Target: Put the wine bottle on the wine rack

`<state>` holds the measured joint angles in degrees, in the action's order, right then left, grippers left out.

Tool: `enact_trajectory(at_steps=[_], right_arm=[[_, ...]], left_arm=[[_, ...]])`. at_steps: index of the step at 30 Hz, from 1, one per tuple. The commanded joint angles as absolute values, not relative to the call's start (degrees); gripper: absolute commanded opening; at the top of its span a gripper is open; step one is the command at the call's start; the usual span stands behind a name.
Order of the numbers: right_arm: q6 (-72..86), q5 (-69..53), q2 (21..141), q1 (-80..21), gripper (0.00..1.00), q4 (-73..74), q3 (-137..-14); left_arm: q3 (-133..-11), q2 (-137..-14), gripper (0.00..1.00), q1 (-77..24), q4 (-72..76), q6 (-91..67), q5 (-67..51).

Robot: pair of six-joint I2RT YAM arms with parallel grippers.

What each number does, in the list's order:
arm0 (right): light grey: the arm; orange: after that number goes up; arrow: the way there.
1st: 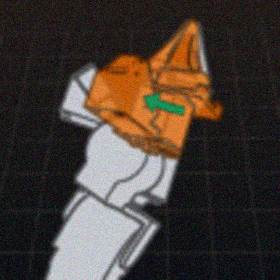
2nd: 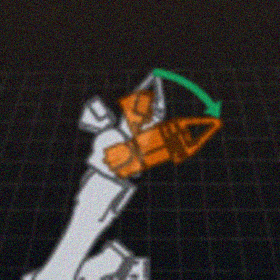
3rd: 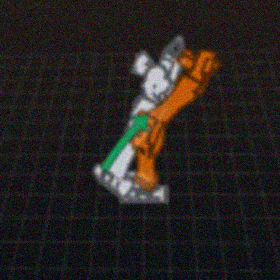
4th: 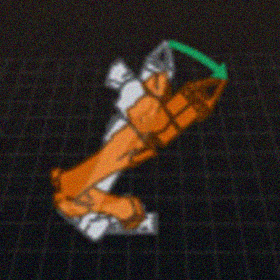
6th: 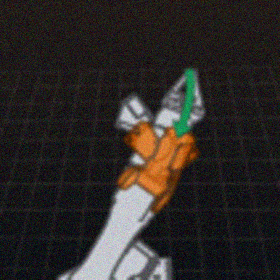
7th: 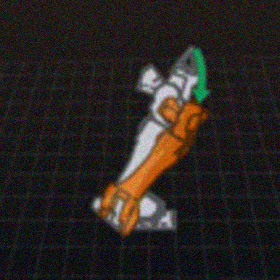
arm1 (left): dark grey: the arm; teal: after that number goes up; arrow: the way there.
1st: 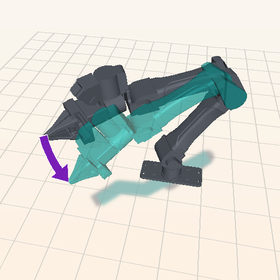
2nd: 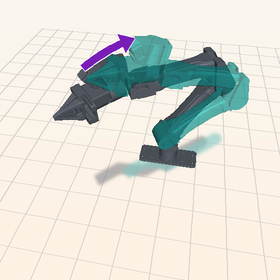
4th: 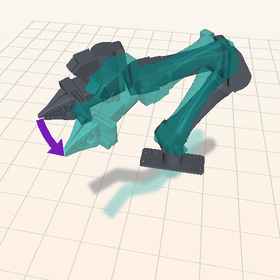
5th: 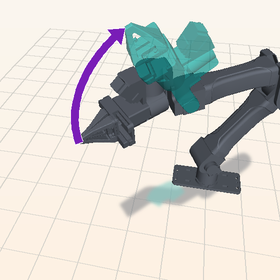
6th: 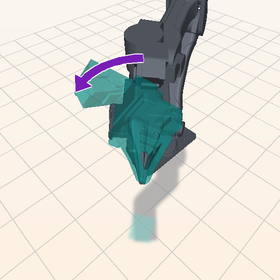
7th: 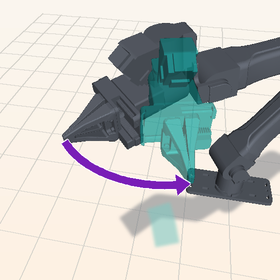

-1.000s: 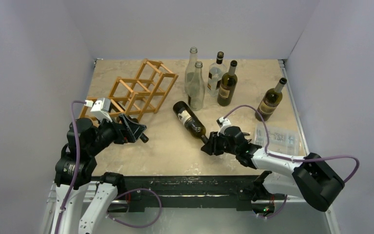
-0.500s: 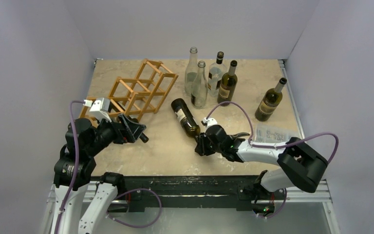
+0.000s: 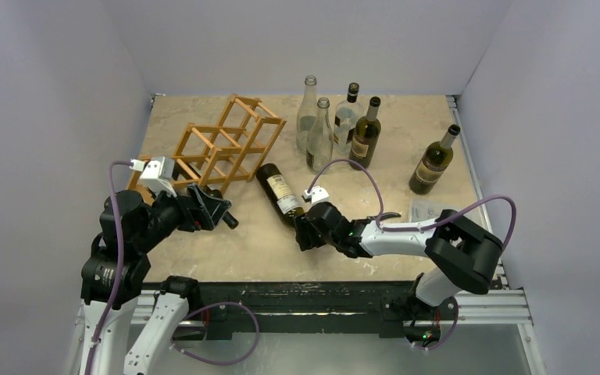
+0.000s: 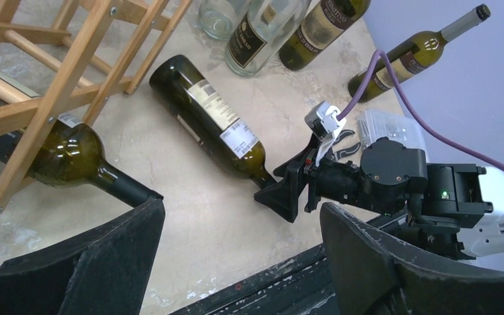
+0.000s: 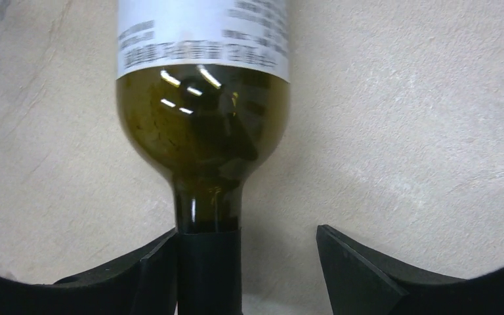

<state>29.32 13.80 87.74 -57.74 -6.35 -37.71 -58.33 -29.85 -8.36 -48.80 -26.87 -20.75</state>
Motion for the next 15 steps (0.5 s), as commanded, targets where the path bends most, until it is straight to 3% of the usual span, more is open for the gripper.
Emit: enact_trajectory(at_steps=[1,15], right_arm=[[26.8,18.3,89.2,-57.7,0.75,-4.6,-40.3],[19.3,17.2,95.9,-58.7,0.67,-11.1,-45.4]], left_arm=[[-62.3,-31.2,0.88,-8.1,-48.8,-23.2,-18.3],[-69.8,-39.4,0.88,-8.1,-41.7,-19.2,-13.3]])
